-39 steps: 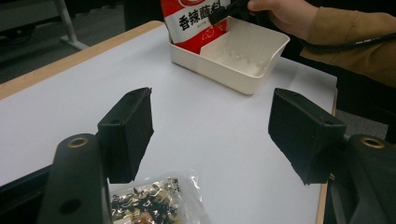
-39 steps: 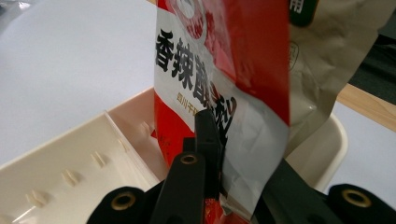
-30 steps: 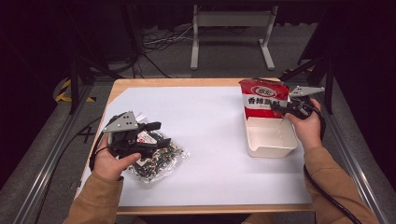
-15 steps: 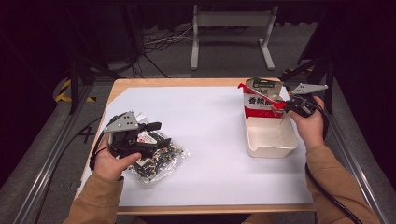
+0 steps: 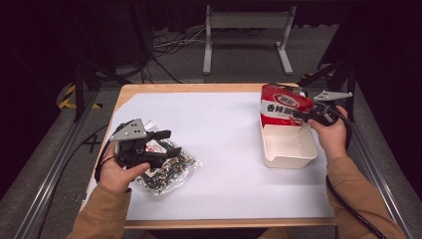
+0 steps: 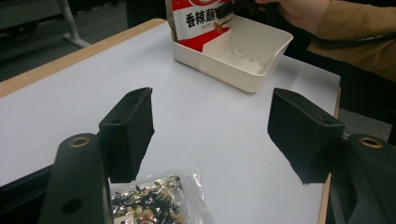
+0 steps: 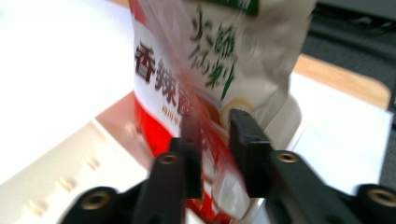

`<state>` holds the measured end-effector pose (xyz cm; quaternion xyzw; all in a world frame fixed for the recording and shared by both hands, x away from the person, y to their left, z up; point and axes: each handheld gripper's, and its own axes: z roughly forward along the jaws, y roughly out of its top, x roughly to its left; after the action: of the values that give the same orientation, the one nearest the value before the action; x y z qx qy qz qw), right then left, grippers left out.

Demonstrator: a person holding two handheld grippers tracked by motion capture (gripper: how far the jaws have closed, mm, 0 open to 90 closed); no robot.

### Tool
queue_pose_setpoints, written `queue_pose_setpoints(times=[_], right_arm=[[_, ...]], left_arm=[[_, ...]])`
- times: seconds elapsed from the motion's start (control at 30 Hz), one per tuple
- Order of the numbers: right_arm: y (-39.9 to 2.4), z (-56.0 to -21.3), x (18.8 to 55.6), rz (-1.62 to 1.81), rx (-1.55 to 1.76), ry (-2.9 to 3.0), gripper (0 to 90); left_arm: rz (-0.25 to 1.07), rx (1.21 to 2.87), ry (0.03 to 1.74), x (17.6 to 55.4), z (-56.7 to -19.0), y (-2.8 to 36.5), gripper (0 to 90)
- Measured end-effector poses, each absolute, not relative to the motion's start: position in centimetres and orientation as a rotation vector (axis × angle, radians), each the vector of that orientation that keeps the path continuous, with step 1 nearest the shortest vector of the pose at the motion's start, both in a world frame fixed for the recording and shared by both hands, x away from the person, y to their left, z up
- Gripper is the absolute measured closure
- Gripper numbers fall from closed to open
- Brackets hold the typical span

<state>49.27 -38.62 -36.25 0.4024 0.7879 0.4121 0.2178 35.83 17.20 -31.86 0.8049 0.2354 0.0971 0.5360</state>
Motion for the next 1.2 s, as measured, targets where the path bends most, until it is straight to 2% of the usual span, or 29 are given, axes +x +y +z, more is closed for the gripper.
queue_pose_setpoints(times=[0.07, 0.33, 0.83, 1.0, 1.2], right_arm=[[-38.7, -35.8, 49.2, 1.150, 1.114, 2.141, 65.2], [-39.4, -34.6, 48.5, 1.164, 1.139, 2.023, 48.2], [-40.1, -33.8, 43.8, 1.124, 1.070, 2.030, 37.6], [-39.6, -33.5, 42.4, 1.138, 1.063, 2.029, 37.3], [-38.3, -32.8, 40.3, 1.185, 1.030, 2.036, 38.7]], left_arm=[[0.235, 1.914, 0.565, 35.8, -31.9, 17.3, 31.9], [0.255, 1.902, 0.567, 35.6, -31.8, 17.6, 31.9], [0.290, 1.886, 0.641, 35.5, -32.9, 19.8, 30.6], [0.300, 1.906, 0.638, 35.5, -33.2, 19.9, 34.2], [0.316, 1.920, 0.661, 35.8, -33.6, 20.2, 29.6]])
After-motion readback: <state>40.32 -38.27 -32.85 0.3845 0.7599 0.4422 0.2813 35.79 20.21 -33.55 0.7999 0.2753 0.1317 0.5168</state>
